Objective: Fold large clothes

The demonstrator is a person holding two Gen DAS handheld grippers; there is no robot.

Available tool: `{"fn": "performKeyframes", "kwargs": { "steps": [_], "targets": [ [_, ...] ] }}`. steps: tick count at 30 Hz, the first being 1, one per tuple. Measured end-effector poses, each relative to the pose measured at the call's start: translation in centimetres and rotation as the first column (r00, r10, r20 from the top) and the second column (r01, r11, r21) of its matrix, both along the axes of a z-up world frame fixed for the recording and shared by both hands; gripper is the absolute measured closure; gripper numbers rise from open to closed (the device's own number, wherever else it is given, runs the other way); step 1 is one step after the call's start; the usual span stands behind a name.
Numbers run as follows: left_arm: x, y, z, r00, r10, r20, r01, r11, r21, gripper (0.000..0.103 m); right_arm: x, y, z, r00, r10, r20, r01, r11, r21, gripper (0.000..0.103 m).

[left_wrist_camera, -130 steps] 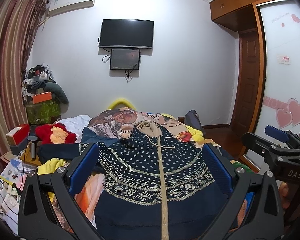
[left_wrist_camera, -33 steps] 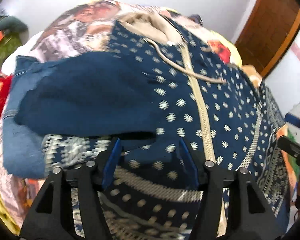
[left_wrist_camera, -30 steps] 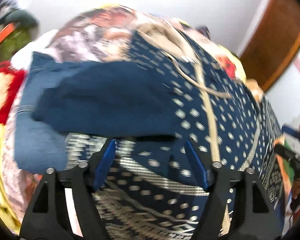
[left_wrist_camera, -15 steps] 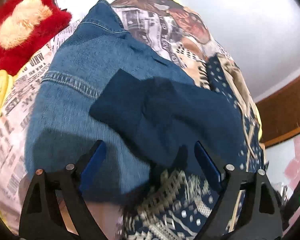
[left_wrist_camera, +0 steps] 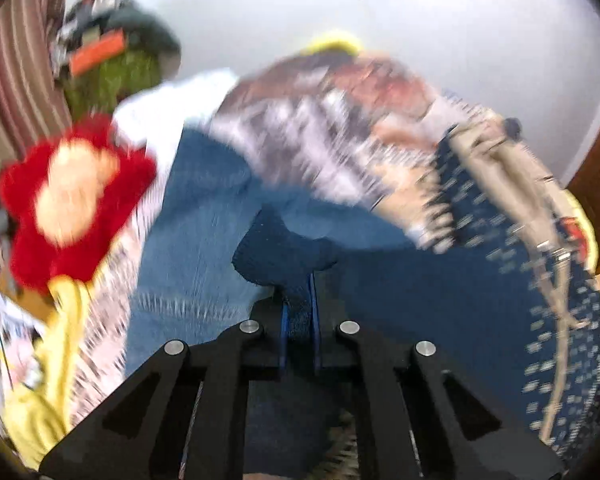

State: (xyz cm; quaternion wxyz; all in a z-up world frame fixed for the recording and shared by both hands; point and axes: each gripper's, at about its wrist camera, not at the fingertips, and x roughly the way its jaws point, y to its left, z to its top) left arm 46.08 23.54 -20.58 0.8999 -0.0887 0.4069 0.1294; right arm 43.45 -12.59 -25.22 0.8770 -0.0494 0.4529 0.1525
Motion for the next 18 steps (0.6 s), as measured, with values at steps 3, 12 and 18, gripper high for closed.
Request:
{"fn": "performKeyframes", "kwargs": {
  "steps": [3,12,18],
  "targets": [
    [-0.2,-2.9,4.8,0.994,-0.058,0.089,0.056,0.998,0.024,0.095,-0.5,-1.6,1.0,1.000,-0.025,0.010,0.025,1.000,0.014,0.000],
    [-0.5,-17.3,16.4,0.899,-0.346,0.269,0.335,0.938,0.087,0.095,-3.7,-7.0,5.8,0.990,-0.086,0.108,0.082,0.996,0.040,0.000],
    [0.0,-27.8,14.2,0.818,-0.542,0.192,0.538,0.839,0.075,0.095,-5.3,-10.8,7.7,0.979,-0.132,0.153,0.130,0.991,0.022,0.000]
  ]
}}
